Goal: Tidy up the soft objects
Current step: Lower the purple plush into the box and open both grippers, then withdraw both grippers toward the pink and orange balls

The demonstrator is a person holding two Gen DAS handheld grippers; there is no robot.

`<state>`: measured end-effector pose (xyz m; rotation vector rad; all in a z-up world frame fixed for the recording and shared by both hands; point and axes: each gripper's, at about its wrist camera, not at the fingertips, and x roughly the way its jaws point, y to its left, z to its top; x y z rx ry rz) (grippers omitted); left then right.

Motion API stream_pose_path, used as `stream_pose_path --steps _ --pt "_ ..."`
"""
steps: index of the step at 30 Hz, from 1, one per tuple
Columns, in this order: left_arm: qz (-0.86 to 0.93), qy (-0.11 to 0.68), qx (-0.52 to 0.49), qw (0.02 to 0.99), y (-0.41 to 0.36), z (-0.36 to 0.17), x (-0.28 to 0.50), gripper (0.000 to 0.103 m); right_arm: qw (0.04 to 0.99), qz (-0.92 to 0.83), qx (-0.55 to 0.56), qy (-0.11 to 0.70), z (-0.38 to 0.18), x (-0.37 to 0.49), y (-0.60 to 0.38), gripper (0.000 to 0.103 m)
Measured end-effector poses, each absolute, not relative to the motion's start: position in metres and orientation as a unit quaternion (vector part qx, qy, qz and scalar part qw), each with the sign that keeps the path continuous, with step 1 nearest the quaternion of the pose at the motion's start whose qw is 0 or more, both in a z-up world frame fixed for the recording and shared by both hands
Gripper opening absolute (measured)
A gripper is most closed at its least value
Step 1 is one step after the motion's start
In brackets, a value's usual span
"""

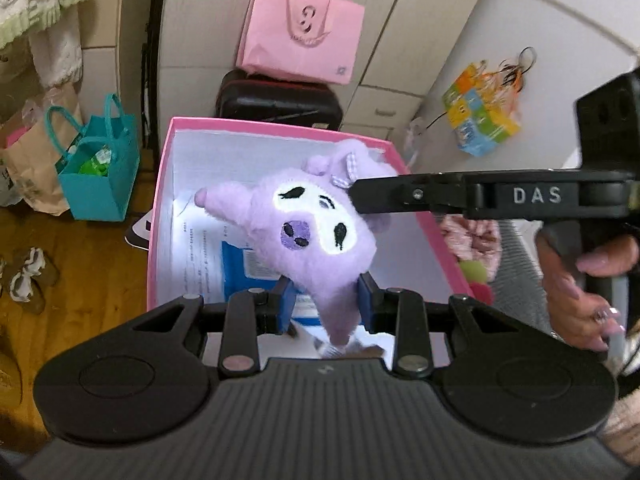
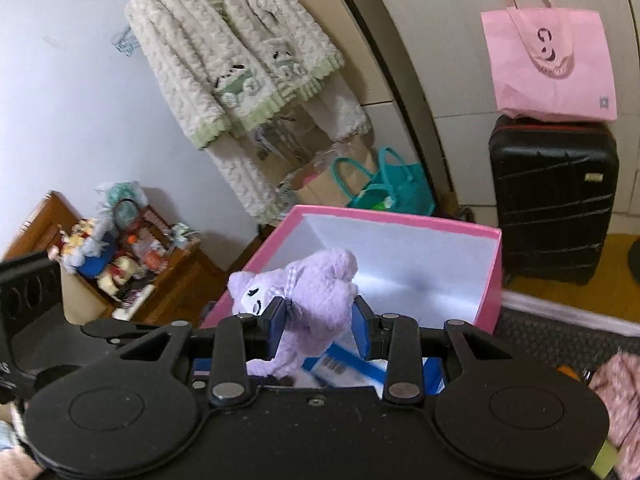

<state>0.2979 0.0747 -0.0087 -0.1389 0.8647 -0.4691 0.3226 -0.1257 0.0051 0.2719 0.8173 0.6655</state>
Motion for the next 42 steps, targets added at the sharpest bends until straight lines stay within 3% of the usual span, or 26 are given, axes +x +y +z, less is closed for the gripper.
stream_pose_path --steps 6,10,15,29,42 --pt "-0.207 0.416 -0.016 0.885 0.057 -0.019 0.31 0.031 0.877 0.274 0.091 0.384 0.0 0.33 -0.12 0.043" --pt "-0.193 0.408 0.018 0.892 0.047 -0.022 0.308 0.042 0.893 0.241 0.061 0.375 -0.002 0.33 -0.12 0.045" --pt "-0.186 0.392 0.038 0.9 0.056 -0.009 0.29 0.045 0.898 0.244 0.053 0.361 0.01 0.314 -0.133 0.045" --pt "-0.196 0.336 0.106 0.915 0.06 0.06 0.206 0.054 0.904 0.284 -0.017 0.318 0.072 0.216 -0.15 0.047" --pt "-0.229 0.322 0.175 0.902 0.035 0.072 0.128 0.059 0.899 0.312 -0.068 0.299 0.098 0.144 -0.164 0.052"
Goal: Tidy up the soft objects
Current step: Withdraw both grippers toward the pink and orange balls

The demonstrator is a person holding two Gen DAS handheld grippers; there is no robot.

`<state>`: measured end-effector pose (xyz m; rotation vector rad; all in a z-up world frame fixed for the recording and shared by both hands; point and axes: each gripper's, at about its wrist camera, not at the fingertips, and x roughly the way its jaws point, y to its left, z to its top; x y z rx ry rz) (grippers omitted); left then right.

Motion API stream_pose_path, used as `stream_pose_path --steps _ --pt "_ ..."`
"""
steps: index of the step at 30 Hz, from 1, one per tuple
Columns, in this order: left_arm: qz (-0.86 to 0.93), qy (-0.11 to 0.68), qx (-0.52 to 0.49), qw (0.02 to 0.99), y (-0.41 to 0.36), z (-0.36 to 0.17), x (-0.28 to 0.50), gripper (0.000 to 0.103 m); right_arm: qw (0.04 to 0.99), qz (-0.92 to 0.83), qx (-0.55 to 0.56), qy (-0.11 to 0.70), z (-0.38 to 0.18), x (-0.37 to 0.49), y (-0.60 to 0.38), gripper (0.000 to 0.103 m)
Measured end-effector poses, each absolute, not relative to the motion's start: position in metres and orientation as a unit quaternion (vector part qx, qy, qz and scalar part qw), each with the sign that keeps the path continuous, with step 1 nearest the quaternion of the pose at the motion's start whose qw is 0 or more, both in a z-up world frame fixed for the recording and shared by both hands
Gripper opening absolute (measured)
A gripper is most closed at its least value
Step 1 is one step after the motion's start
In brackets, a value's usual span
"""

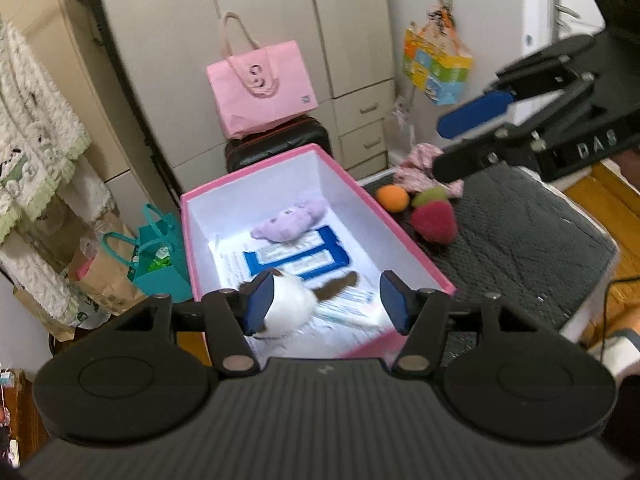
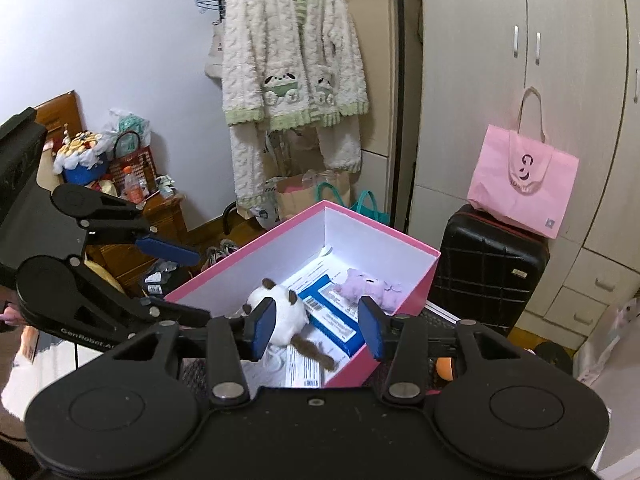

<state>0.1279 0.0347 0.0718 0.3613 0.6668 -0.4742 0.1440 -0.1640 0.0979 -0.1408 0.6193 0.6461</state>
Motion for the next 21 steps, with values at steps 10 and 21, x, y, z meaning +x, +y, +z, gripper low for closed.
stream_pose_path --steps 10,21 --pt "-0.303 0.342 0.172 0.873 0.003 0.073 0.086 0.065 0.902 0.317 -0.087 0.281 0.1 0.096 -0.19 0.054" --pt "-0.384 0.368 0.162 0.831 -0.048 0.041 0.079 0.07 0.901 0.313 -0.043 0.296 0.065 0.076 -0.24 0.055"
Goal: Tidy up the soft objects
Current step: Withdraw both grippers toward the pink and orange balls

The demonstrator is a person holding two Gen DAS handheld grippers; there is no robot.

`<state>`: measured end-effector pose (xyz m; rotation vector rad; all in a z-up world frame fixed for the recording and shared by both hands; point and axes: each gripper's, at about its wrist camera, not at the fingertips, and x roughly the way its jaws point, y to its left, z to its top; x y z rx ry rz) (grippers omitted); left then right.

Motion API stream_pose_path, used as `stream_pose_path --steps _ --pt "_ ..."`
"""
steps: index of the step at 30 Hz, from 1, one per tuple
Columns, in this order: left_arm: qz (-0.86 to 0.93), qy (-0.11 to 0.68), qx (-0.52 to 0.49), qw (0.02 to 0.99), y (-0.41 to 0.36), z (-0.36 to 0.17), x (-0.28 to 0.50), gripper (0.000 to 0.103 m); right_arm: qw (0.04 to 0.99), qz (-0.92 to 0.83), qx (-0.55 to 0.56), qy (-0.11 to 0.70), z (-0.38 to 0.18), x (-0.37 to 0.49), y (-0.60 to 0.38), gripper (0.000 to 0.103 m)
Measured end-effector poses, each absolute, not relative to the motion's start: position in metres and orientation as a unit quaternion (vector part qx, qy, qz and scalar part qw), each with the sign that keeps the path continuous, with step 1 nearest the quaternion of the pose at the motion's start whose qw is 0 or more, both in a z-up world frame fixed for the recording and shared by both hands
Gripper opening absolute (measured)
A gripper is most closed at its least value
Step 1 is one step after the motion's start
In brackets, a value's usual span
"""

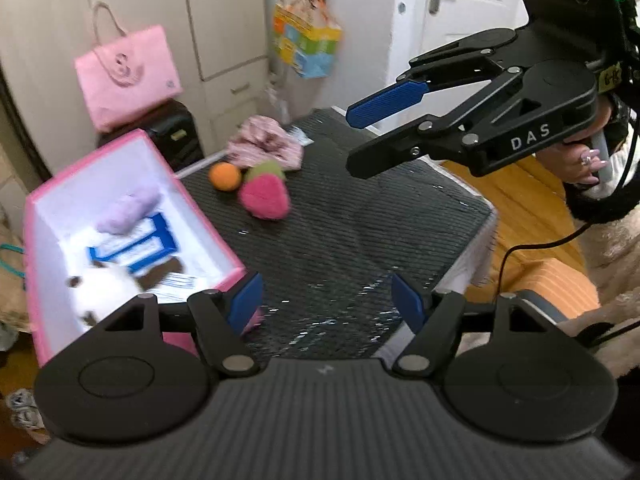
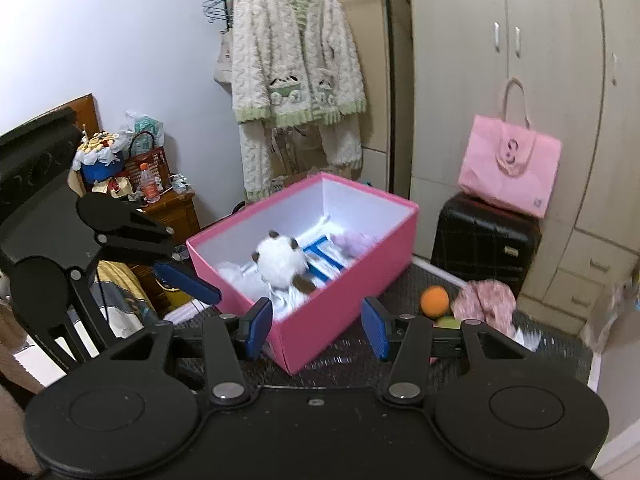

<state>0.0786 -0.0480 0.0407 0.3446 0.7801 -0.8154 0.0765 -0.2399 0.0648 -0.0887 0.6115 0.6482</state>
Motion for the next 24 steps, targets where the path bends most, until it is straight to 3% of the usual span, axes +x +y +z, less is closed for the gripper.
stream_pose_path --steps 24 --pt "-0.305 0.292 0.079 0.903 -0.13 -0.013 0.124 0.071 0.908 0.268 0.046 0.32 -0.011 0.126 -0.334 0.063"
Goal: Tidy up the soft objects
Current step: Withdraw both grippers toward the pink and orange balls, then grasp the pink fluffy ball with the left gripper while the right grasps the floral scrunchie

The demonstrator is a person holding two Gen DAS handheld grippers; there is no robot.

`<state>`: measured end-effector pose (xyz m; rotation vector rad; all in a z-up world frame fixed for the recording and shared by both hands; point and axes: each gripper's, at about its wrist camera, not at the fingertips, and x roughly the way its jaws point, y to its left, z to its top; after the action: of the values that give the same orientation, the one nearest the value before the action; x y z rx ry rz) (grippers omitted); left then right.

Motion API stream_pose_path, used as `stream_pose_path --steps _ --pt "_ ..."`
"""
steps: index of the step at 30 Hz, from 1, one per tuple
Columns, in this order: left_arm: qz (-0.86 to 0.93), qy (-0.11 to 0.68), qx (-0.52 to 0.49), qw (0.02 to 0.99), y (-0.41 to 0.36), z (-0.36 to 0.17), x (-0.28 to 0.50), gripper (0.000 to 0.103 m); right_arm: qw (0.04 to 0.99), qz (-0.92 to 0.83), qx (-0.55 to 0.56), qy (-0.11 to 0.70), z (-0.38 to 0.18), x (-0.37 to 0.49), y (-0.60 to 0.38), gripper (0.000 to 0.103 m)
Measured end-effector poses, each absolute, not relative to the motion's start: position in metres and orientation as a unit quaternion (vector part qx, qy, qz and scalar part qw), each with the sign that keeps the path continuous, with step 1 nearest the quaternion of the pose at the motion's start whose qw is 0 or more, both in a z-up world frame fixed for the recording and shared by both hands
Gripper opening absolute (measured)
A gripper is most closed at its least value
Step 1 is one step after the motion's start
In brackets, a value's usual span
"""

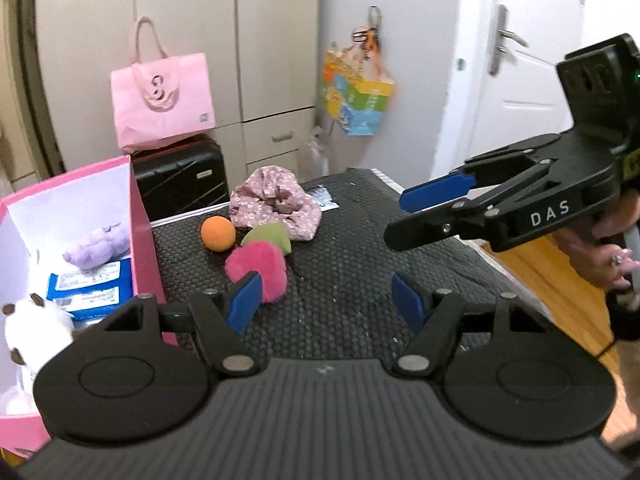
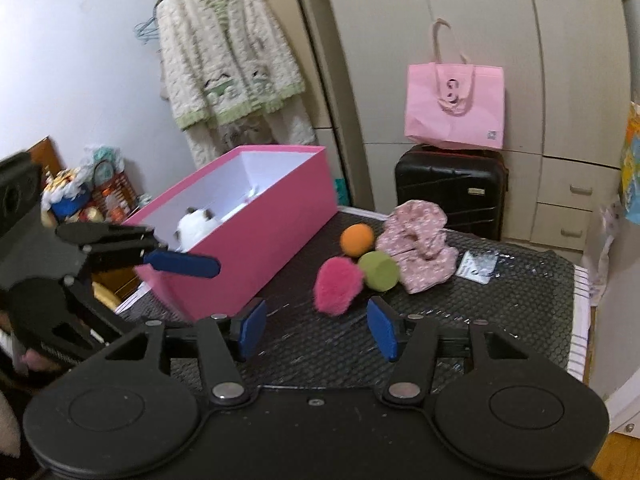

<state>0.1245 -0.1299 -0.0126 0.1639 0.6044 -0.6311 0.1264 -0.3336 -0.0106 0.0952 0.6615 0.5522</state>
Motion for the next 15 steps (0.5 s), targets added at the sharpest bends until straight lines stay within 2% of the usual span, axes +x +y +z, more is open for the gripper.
stream_pose_path --steps 7,15 --pt "-0.248 0.319 0.038 0.914 -0.153 -0.048 0.158 0.071 0.913 0.239 0.052 0.326 -0.024 0.163 -0.344 0.067" --pt "-0.174 0.296 0.053 0.938 -0.172 -0.073 0.182 0.071 0.924 0.205 0.079 0.315 -0.044 0.206 -0.355 0.07"
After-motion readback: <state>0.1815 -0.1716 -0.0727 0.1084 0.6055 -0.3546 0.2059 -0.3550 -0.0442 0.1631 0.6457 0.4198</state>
